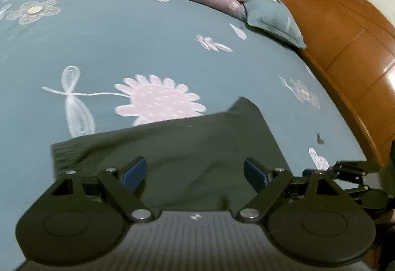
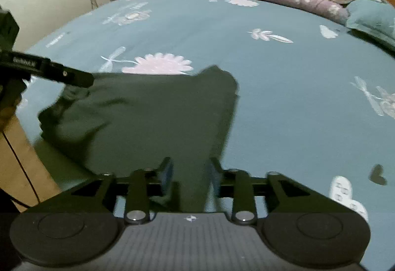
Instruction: Fold clothes
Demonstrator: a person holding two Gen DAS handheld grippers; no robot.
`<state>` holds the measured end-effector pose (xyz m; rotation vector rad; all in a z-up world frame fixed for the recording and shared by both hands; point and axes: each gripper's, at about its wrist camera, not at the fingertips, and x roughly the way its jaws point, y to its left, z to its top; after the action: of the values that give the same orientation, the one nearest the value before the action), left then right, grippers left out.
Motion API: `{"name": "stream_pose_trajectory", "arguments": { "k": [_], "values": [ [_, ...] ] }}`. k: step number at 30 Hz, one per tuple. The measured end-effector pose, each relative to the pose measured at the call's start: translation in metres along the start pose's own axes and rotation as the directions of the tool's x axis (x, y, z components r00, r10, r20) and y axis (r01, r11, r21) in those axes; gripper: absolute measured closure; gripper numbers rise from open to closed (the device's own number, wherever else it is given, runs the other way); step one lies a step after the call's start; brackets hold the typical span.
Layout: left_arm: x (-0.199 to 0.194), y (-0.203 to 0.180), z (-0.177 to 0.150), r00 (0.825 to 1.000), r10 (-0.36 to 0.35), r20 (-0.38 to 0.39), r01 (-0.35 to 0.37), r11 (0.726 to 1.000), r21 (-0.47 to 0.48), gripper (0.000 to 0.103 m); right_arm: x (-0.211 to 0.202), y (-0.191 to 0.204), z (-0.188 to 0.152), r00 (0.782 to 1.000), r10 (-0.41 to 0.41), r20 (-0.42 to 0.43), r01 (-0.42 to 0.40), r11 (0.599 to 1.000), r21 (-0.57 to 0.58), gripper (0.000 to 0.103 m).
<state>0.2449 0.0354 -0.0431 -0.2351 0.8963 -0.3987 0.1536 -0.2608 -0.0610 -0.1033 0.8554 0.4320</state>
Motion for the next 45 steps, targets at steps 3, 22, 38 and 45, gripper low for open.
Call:
{"name": "stream_pose_trajectory", "arguments": {
  "k": [3, 22, 38, 45],
  "values": [
    [0.011, -0.011, 0.001, 0.999, -0.015, -0.031, 0.016, 0.999, 0.031, 0.017, -0.004, -0.009, -0.013, 0.999, -0.046, -0.019, 0.046, 0.999, -0.004, 0.055],
    [0.038, -0.056, 0.008, 0.99, -0.046, -0.131, 0.064, 0.988, 0.138, 0.017, 0.0, 0.015, -0.045, 0.998, -0.055, 0.005, 0.055, 0.985, -0.162, 0.035],
    [0.021, -0.06, -0.022, 0.994, -0.087, -0.066, 0.099, 0.97, 0.22, 0.017, 0.004, 0.084, -0.071, 0.951, -0.228, 0.21, 0.302, 0.831, -0.467, 0.012],
    [0.007, -0.06, -0.037, 0.993, -0.114, 0.025, 0.106, 0.97, 0.221, 0.014, 0.0, 0.092, -0.091, 0.892, -0.282, 0.354, 0.443, 0.707, -0.551, 0.001]
  ]
}}
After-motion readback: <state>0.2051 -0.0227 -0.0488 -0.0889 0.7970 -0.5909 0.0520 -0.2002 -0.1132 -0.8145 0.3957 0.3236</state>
